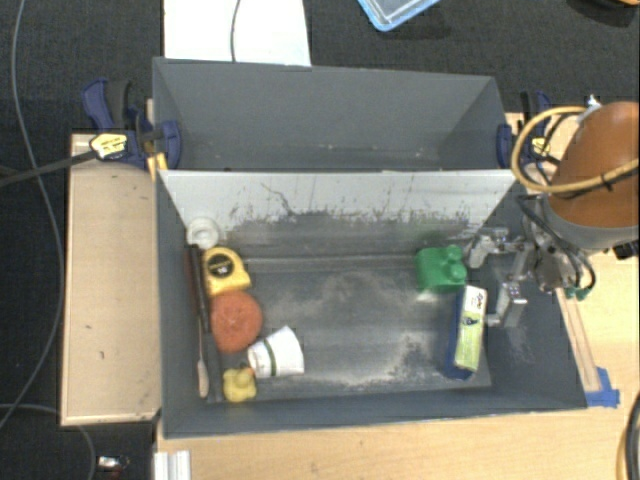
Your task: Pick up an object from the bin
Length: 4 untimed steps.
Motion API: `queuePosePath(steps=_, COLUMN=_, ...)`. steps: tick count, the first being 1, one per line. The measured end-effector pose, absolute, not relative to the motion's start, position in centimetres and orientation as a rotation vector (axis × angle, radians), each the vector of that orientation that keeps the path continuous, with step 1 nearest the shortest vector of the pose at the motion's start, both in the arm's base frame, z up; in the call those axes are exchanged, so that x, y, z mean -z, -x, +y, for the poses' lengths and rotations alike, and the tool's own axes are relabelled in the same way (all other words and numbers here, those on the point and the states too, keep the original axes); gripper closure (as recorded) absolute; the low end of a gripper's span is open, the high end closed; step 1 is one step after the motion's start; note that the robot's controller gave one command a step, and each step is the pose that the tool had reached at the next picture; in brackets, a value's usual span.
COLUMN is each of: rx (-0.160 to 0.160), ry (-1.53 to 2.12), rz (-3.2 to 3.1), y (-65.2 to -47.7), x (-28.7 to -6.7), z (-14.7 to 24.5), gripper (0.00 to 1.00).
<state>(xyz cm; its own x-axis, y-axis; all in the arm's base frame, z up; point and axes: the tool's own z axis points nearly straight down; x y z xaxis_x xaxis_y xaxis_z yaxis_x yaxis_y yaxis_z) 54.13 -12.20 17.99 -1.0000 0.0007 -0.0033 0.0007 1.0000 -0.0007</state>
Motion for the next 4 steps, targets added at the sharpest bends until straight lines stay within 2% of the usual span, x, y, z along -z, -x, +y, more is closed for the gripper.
queuePosePath(steps=1, rx=0.001, ry=0.464, rz=3.104, y=-52.1, x=-17.2, z=-12.1, gripper=0.00)
queuePosePath(steps=2, rx=0.003, ry=0.637, rz=3.070, y=-50.2, x=-10.7, z=-12.1, gripper=0.00)
queuePosePath(steps=3, rx=0.006, ry=0.977, rz=2.979, y=-49.4, x=-8.8, z=-12.2, gripper=0.00)
queuePosePath(steps=4, rx=-0.004, ry=1.066, rz=2.951, y=-49.0, x=-7.5, z=-14.2, gripper=1.00)
